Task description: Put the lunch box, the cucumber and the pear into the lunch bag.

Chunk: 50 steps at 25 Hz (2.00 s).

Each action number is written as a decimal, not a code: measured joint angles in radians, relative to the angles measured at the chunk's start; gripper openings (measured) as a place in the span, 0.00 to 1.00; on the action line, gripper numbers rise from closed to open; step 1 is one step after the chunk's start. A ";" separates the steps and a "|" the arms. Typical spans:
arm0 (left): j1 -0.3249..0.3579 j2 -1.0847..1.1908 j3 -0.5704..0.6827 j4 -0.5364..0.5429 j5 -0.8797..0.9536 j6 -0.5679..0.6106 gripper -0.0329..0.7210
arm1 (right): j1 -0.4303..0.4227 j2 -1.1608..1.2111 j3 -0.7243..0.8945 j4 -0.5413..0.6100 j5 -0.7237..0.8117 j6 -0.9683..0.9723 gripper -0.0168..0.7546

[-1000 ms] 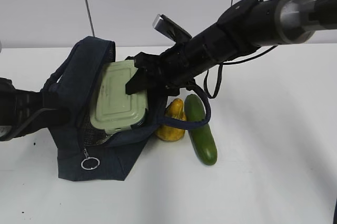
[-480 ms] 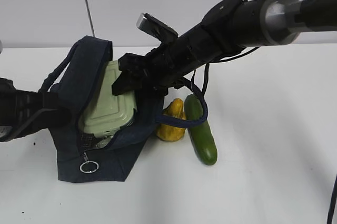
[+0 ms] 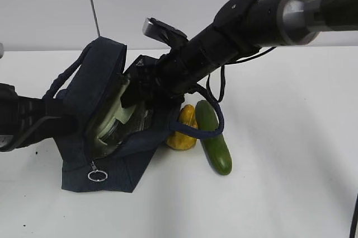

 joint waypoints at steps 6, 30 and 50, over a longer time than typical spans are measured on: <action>0.000 0.000 0.000 -0.001 0.007 0.000 0.02 | 0.000 -0.075 -0.060 -0.186 0.063 0.006 0.67; 0.000 0.000 0.000 -0.020 0.010 0.000 0.02 | 0.000 -0.246 0.099 -0.870 0.254 0.439 0.67; 0.000 0.000 0.000 -0.033 0.037 0.000 0.02 | 0.000 -0.009 0.078 -0.916 0.161 0.576 0.67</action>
